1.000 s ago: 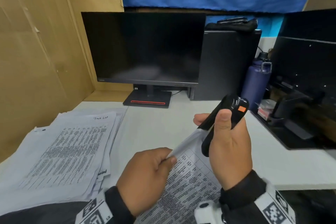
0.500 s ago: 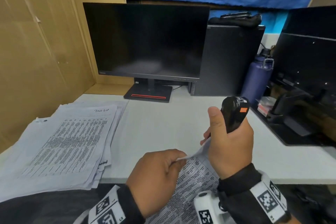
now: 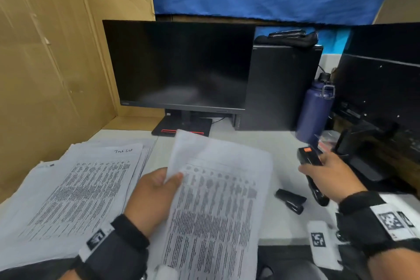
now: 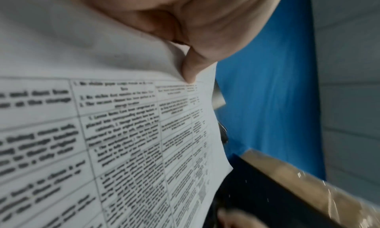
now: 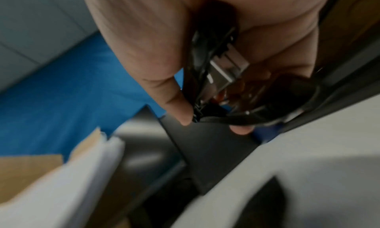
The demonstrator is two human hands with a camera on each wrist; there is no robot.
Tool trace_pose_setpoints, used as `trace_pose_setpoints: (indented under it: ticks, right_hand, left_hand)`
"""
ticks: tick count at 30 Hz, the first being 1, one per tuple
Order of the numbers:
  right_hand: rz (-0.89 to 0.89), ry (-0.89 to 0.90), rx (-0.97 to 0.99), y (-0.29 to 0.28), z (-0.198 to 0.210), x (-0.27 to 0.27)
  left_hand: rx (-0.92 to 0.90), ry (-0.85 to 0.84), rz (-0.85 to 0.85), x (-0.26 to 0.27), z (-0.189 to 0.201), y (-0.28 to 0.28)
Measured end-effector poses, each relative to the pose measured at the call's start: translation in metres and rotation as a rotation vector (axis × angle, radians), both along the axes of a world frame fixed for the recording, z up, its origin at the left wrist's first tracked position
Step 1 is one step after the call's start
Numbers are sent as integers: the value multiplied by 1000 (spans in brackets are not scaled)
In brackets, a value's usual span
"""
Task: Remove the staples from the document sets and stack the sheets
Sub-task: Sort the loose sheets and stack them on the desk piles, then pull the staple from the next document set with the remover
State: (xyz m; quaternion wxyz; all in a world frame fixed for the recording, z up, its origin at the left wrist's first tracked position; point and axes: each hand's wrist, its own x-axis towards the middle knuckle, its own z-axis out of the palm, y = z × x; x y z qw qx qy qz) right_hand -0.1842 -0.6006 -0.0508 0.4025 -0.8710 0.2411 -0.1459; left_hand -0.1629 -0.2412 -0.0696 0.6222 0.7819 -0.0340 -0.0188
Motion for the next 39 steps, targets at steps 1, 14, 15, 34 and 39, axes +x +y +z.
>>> trace_pose_setpoints:
  ticks: [1,14,15,34,39]
  right_hand:
    - [-20,65,-43,-9,-7,-2]
    - [-37,362,-220,-29,-38,-14]
    - [-42,351,-214,-27,-38,-15]
    - [-58,201,-732,20,-14,-9]
    - [179,159,-810,65,-22,-11]
  left_hand:
    - [-63,59,29,11,2,1]
    - [565,243,174,130,19,-36]
    - [607,272,162,133,20,-38]
    - [1626,152,130,142,52,125]
    - [1608,309,224,125,38,192]
